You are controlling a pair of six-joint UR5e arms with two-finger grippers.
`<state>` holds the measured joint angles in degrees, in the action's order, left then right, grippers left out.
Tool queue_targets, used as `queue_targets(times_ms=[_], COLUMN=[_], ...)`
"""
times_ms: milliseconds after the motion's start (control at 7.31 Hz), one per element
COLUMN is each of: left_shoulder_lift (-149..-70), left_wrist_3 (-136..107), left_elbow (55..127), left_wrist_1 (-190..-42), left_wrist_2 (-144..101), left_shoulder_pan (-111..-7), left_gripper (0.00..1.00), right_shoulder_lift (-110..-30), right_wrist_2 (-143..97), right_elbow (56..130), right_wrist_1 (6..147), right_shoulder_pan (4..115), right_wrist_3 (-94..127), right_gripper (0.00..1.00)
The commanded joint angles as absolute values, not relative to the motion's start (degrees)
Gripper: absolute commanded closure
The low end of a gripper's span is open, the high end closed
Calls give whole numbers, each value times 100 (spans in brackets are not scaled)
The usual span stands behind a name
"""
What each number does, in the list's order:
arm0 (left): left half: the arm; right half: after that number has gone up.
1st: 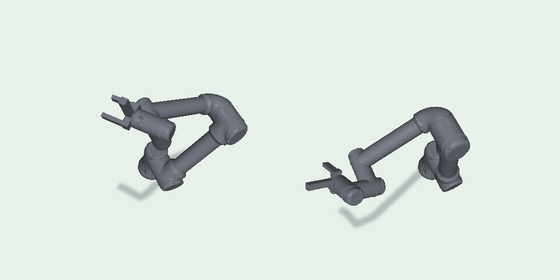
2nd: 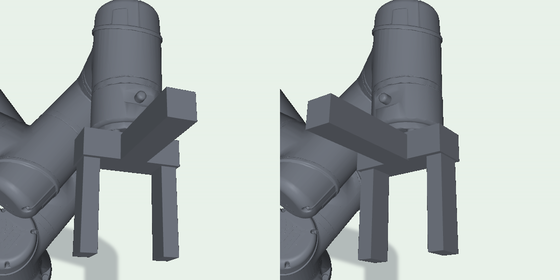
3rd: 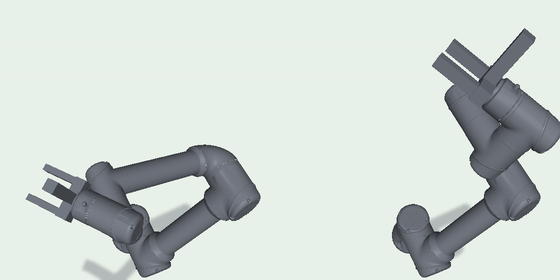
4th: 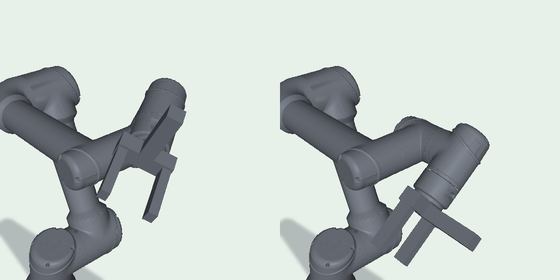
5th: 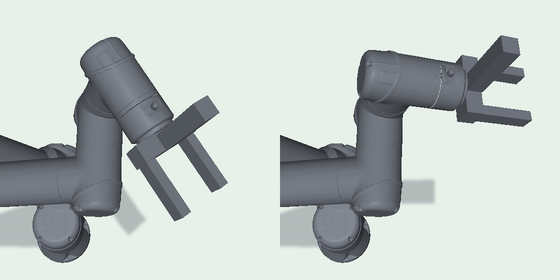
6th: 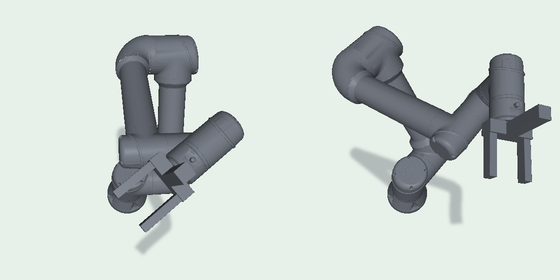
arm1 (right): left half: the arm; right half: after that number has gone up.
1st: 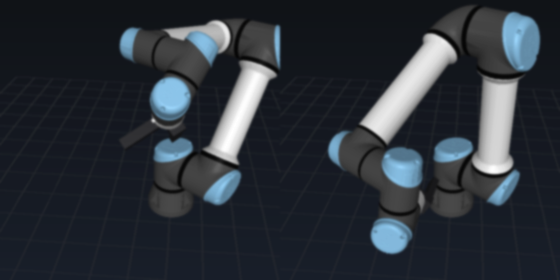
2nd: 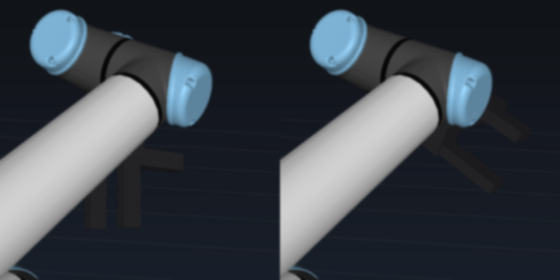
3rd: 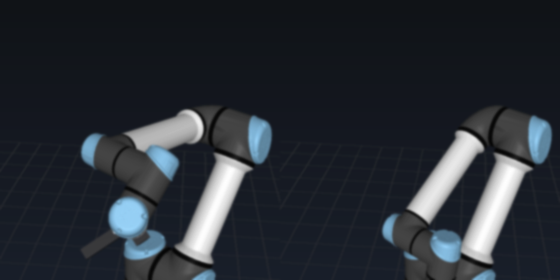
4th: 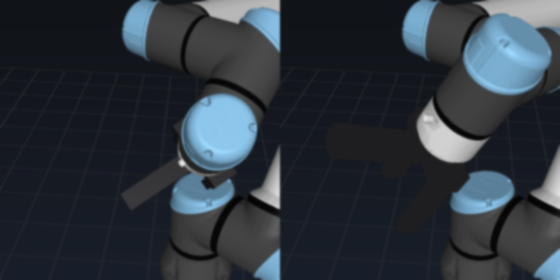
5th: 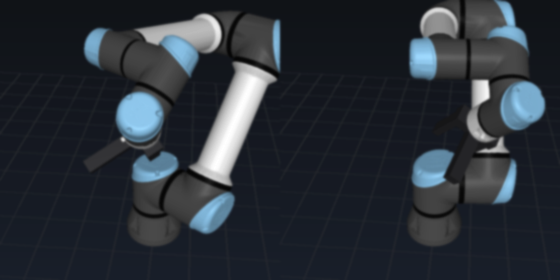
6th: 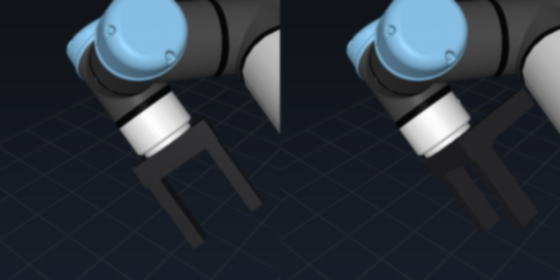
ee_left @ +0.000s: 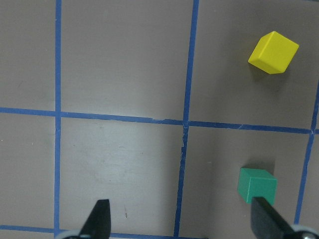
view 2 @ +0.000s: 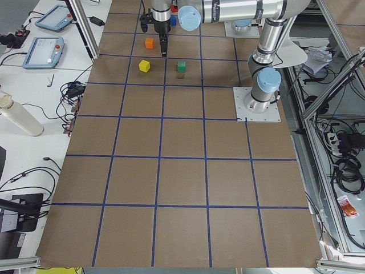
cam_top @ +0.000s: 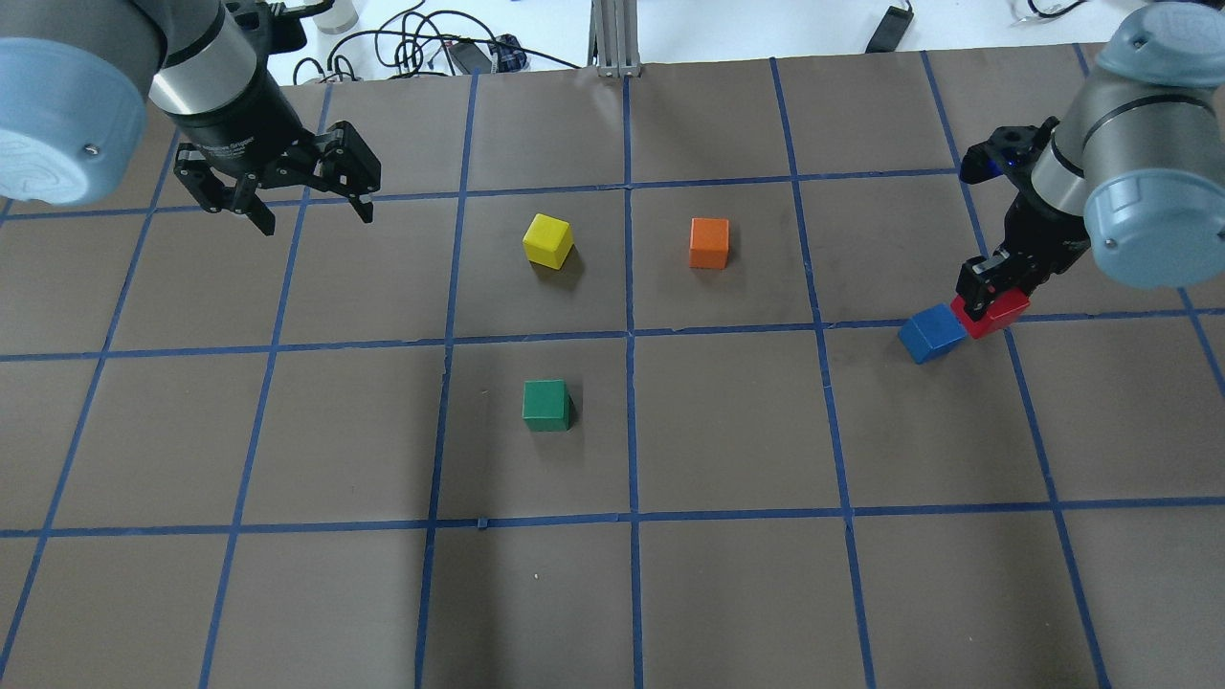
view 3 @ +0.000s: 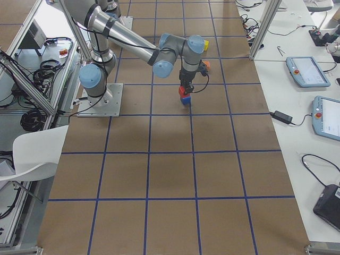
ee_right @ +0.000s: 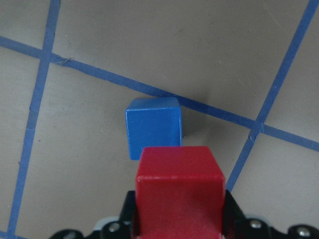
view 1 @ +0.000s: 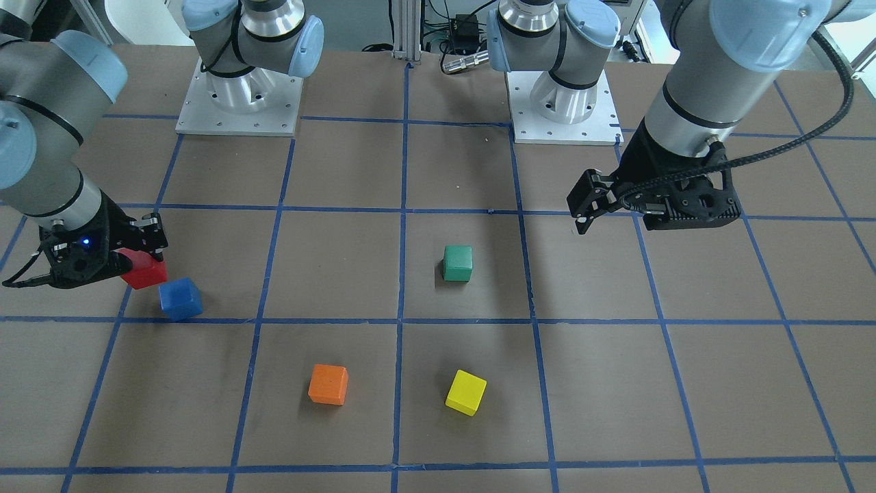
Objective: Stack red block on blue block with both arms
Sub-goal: 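Lower the red cube onto the blue cube with the right gripper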
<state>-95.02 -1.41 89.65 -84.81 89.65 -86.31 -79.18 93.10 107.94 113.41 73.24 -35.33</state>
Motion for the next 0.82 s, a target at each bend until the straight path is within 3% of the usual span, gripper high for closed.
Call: queue_targets(times_ms=[0, 684], left_shoulder_lift=[-9518, -9527], left_wrist_3=[-141, -141], left_elbow=[8974, 8974], left_wrist_1=[-8490, -8490], left_wrist_2=[8965, 8974], left_shoulder_pan=[-8631, -8631], left_gripper=[0, 0], right_shoulder_lift=[-7682, -7620], right_wrist_2=[9290, 9018], right_elbow=[10784, 10793], right_wrist_1=[11670, 11707], right_shoulder_pan=[7408, 7471], right_wrist_3=[-3419, -3146], right_gripper=[83, 82])
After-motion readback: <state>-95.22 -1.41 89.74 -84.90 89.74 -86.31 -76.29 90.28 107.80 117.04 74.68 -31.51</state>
